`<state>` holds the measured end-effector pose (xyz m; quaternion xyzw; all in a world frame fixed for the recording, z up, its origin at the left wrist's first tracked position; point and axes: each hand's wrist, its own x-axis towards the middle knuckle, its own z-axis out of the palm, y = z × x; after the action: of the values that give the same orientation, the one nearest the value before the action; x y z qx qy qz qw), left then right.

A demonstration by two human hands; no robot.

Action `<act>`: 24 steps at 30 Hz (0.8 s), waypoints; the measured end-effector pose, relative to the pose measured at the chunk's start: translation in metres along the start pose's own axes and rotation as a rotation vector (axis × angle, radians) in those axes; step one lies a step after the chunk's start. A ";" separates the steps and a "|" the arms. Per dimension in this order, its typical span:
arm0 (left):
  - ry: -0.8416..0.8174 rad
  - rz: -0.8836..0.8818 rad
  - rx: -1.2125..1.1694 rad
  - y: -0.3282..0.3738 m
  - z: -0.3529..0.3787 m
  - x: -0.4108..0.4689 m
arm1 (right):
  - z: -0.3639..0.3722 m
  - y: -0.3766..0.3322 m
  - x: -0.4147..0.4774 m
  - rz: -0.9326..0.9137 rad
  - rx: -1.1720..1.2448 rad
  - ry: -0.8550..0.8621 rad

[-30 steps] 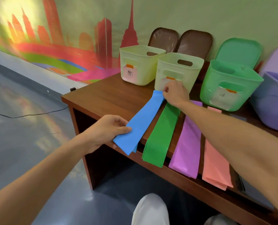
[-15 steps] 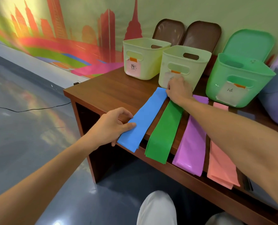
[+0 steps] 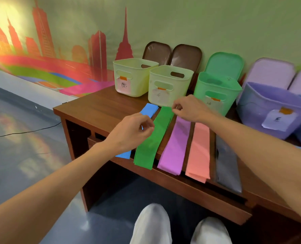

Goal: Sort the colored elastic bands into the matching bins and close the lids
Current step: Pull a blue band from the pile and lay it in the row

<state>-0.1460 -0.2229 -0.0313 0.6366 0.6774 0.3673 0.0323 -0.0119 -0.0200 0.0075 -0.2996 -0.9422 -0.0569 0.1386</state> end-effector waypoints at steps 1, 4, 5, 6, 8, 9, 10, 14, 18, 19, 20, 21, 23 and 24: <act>-0.022 0.014 -0.029 0.009 0.005 0.002 | -0.007 0.007 -0.012 -0.007 0.000 -0.045; -0.073 0.068 -0.069 0.035 0.021 0.007 | -0.031 0.030 -0.053 -0.020 -0.014 -0.132; -0.093 0.085 -0.083 0.043 0.027 0.008 | -0.038 0.039 -0.067 -0.016 -0.004 -0.143; -0.116 0.097 -0.103 0.052 0.032 0.010 | -0.045 0.049 -0.082 0.002 0.013 -0.146; -0.150 0.119 -0.133 0.073 0.043 0.015 | -0.058 0.069 -0.113 0.065 0.043 -0.129; -0.147 0.128 -0.159 0.085 0.050 0.017 | -0.065 0.080 -0.129 0.099 0.053 -0.116; -0.138 0.128 -0.205 0.097 0.058 0.019 | -0.070 0.090 -0.144 0.139 0.070 -0.103; -0.181 0.133 -0.297 0.146 0.101 0.025 | -0.078 0.134 -0.208 0.310 0.208 -0.026; -0.270 0.205 -0.217 0.184 0.144 0.038 | -0.071 0.174 -0.258 0.457 0.306 0.062; -0.290 0.210 -0.203 0.192 0.154 0.042 | -0.067 0.183 -0.268 0.476 0.317 0.081; -0.316 0.214 -0.180 0.200 0.163 0.047 | -0.062 0.192 -0.275 0.497 0.320 0.098; -0.345 0.216 -0.153 0.207 0.174 0.052 | -0.056 0.201 -0.281 0.519 0.320 0.116; -0.386 0.196 -0.131 0.219 0.196 0.062 | -0.045 0.218 -0.290 0.578 0.327 0.185; -0.387 0.174 -0.138 0.224 0.207 0.067 | -0.040 0.226 -0.293 0.619 0.340 0.240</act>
<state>0.1352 -0.0867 -0.0329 0.7475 0.5743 0.2851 0.1736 0.3576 -0.0041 -0.0358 -0.5342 -0.7801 0.1101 0.3065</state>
